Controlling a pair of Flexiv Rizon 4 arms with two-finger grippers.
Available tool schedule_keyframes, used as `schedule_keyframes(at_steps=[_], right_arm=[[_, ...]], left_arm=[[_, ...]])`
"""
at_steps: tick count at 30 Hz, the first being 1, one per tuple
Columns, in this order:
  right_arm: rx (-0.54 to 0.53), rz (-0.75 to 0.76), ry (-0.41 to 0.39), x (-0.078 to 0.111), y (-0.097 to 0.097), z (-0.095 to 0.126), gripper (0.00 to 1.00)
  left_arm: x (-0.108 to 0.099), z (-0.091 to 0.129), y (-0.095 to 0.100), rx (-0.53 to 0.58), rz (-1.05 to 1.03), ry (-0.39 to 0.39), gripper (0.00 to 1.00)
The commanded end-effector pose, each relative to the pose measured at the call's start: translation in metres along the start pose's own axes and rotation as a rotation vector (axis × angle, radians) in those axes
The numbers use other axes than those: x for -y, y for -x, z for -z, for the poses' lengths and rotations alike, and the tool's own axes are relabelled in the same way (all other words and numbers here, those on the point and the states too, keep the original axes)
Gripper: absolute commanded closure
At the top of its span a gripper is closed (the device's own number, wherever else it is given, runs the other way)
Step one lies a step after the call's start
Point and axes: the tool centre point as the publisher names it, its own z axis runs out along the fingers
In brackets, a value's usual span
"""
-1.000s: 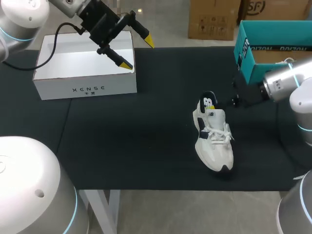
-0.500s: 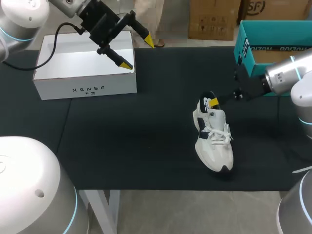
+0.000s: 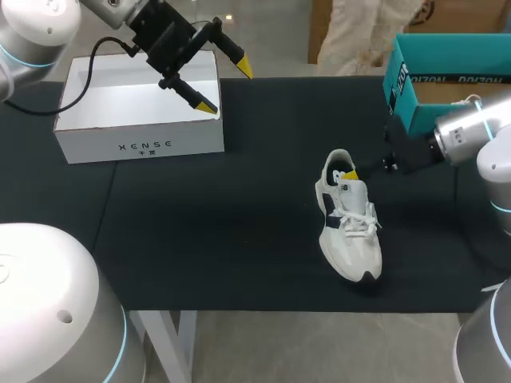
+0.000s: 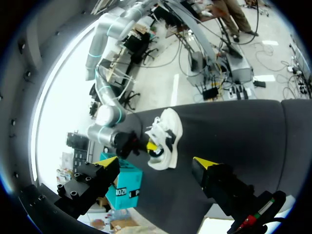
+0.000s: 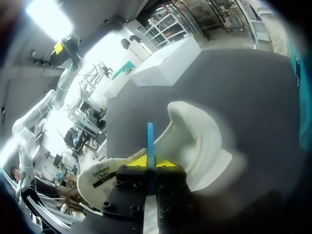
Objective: Take the shoe out of the shoebox, open the shoe tongue, remove and reinsert the insole, then place the shoe into the shoebox
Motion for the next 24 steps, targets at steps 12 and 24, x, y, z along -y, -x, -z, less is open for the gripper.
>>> schedule_keyframes(at_steps=[12, 24], right_arm=[[-0.013, -0.057, -0.01, 0.033, -0.001, -0.01, 1.0], [0.017, 0.01, 0.028, -0.003, -0.001, 0.008, 0.0]], left_arm=[[-0.001, 0.0, 0.0, -0.005, -0.001, -0.001, 0.0], [-0.001, 0.0, 0.0, -0.005, -0.001, -0.001, 0.0]])
